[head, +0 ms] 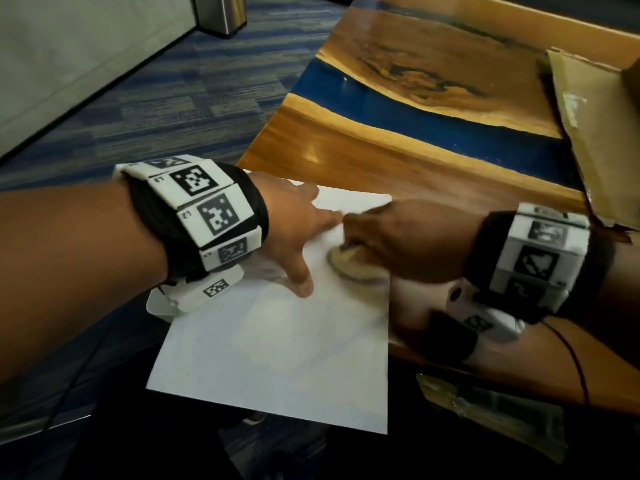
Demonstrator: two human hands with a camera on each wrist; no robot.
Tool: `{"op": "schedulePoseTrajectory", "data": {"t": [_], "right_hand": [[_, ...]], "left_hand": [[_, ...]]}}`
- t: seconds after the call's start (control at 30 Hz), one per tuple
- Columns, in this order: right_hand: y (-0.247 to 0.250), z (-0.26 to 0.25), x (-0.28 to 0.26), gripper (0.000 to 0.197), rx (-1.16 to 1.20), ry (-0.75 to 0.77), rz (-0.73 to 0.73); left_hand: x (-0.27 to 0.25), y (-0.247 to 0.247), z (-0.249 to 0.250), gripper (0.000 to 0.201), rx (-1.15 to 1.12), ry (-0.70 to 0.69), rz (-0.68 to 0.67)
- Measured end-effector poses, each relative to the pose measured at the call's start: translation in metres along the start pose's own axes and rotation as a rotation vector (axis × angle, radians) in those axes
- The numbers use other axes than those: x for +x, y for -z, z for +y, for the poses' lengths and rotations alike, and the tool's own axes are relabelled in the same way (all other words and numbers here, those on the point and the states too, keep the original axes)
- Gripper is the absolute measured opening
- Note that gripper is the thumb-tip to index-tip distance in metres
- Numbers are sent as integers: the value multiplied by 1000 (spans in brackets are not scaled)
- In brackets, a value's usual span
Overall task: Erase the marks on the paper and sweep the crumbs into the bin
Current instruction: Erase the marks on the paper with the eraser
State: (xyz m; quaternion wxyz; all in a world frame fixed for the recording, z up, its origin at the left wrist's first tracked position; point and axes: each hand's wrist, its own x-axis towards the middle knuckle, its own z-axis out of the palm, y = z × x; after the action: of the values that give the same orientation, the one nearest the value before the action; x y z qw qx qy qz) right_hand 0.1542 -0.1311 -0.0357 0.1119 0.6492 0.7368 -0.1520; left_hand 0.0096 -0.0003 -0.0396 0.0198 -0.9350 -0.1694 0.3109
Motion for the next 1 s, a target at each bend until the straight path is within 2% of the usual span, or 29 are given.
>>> {"op": "schedulePoseTrajectory", "data": {"t": [0.07, 0.1, 0.17, 0.23, 0.27, 0.37, 0.4, 0.53, 0.57, 0.67, 0.7, 0.77, 0.83, 0.87, 1.0], "right_hand": [[10, 18, 0, 19, -49, -144, 29], [9, 18, -2, 19, -63, -146, 45], [0, -2, -5, 22, -36, 7, 42], [-8, -19, -9, 25, 13, 143, -28], [-8, -16, -7, 26, 33, 117, -43], [4, 15, -2, 20, -13, -92, 12], [4, 17, -3, 19, -42, -102, 31], [-5, -15, -9, 25, 3, 131, -31], [-5, -12, -7, 25, 10, 130, -35], [6, 16, -3, 20, -14, -97, 2], [6, 20, -4, 19, -39, -131, 16], [0, 5, -7, 21, -18, -34, 42], [-9, -17, -12, 23, 35, 136, -11], [-10, -18, -12, 23, 46, 155, -43], [4, 19, -7, 21, -41, -107, 27]], "left_hand": [[0, 0, 2, 123, 7, 7, -14], [0, 1, 3, 123, 6, 11, -20], [0, 1, 3, 122, -4, 8, -20], [1, 2, 3, 123, -1, 7, -17], [1, 2, 3, 123, 2, 6, -16], [1, 2, 3, 121, 7, 5, -29], [0, 2, 3, 121, 9, 6, -32], [1, 2, 3, 124, 4, 5, -24], [1, 2, 3, 123, 8, 6, -22], [0, 3, 4, 121, 12, 4, -24], [0, 2, 4, 122, 15, 8, -27], [0, 2, 4, 122, 12, 10, -27], [1, 2, 3, 124, 10, 8, -22], [1, 2, 2, 125, 13, 8, -21], [1, 2, 4, 123, 15, 11, -28]]}}
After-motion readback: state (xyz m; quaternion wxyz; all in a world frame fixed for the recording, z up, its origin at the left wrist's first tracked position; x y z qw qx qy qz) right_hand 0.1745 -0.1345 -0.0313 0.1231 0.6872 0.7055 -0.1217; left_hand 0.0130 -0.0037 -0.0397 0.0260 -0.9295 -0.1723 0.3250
